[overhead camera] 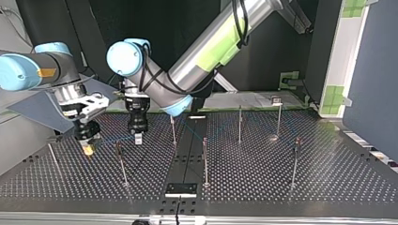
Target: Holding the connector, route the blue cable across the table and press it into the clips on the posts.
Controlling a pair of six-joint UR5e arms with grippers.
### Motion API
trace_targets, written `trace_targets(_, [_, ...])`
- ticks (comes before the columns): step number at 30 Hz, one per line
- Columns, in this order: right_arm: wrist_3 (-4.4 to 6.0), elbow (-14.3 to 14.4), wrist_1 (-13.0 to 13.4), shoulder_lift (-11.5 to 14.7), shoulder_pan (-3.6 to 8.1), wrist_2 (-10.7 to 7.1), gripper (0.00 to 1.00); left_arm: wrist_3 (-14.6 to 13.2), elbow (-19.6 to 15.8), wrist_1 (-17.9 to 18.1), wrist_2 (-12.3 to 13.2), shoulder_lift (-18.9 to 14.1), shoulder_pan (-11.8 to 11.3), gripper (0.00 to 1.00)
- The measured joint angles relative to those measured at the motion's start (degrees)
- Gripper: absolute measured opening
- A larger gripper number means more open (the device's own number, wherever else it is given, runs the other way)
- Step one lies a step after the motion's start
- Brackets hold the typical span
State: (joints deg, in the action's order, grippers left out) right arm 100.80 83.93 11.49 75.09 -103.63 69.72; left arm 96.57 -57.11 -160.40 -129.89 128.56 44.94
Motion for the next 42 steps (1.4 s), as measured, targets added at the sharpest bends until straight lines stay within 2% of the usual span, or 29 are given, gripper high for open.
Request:
trace_targets(10, [0.63, 0.03, 1.96, -0.03, 0.10, -0.04, 0.00, 0.80, 0.00, 2.90, 3.79, 0.16, -1.55, 0.00])
trace_targets(14, [1.11, 0.02, 2.76, -0.02, 0.05, -0.67, 0.00, 1.26, 0.04, 3.85, 4.75, 0.62, -2.34, 0.00])
trace_targets(17, [-0.13, 0.03, 0.40, 0.03, -0.69, 1.35, 0.00, 1.41, 0.10, 4.53, 5.69, 1.16, -3.21, 0.00])
trace_targets(18, [-0.25, 0.03, 0.19, 0.02, -0.73, 1.53, 0.00, 1.51, 0.16, 4.65, 6.16, 1.47, -3.56, 0.00])
trace_targets(29, [-0.25, 0.05, 0.16, 0.02, -0.71, 1.50, 0.00, 2.01, 0.24, 7.80, 10.00, 2.89, -5.54, 0.00])
trace_targets(34, [-0.26, 0.05, 0.17, 0.02, -0.69, 1.53, 0.00, 2.03, 0.34, 8.68, 11.13, 2.89, -5.70, 0.00])
trace_targets(35, [-0.25, 0.04, 0.16, 0.02, -0.69, 1.53, 0.00, 2.03, 0.34, 8.71, 11.24, 2.89, -5.73, 0.12])
trace_targets(36, [-0.26, 0.05, 0.17, 0.03, -0.69, 1.53, 0.00, 2.03, 0.34, 8.70, 11.16, 2.89, -5.65, 0.12])
trace_targets(37, [-0.26, 0.04, 0.17, 0.03, -0.67, 1.55, 0.00, 2.03, 0.34, 8.57, 10.58, 2.84, -5.39, 0.22])
trace_targets(38, [-0.25, 0.04, 0.17, 0.03, -0.64, 1.57, 0.00, 2.03, 0.34, 8.28, 9.71, 2.73, -5.05, 0.39])
trace_targets(39, [-0.26, 0.03, 0.17, 0.05, -0.63, 1.56, 0.00, 2.03, 0.34, 8.10, 9.30, 2.67, -4.84, 0.39])
trace_targets(41, [-0.25, 0.03, 0.17, 0.04, -0.64, 1.54, 0.00, 2.02, 0.34, 8.08, 9.30, 2.70, -4.87, 0.62])
trace_targets(42, [-0.25, 0.04, 0.17, 0.04, -0.64, 1.54, 0.00, 2.02, 0.33, 8.07, 9.29, 2.70, -4.85, 0.62])
